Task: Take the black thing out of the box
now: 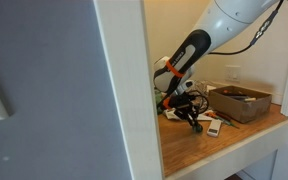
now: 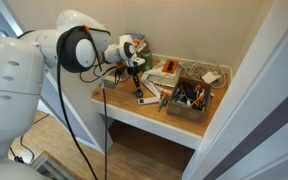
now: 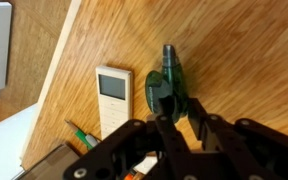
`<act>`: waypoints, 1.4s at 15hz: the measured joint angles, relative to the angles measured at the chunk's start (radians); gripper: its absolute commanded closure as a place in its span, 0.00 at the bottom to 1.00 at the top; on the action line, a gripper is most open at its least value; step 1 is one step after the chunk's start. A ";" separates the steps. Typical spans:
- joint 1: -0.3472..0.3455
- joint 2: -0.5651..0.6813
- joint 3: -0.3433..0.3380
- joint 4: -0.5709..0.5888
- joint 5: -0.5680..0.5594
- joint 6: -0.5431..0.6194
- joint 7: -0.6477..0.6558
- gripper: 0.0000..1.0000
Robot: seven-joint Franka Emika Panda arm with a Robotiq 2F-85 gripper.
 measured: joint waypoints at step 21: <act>-0.136 -0.267 0.085 -0.125 0.246 0.036 -0.560 0.00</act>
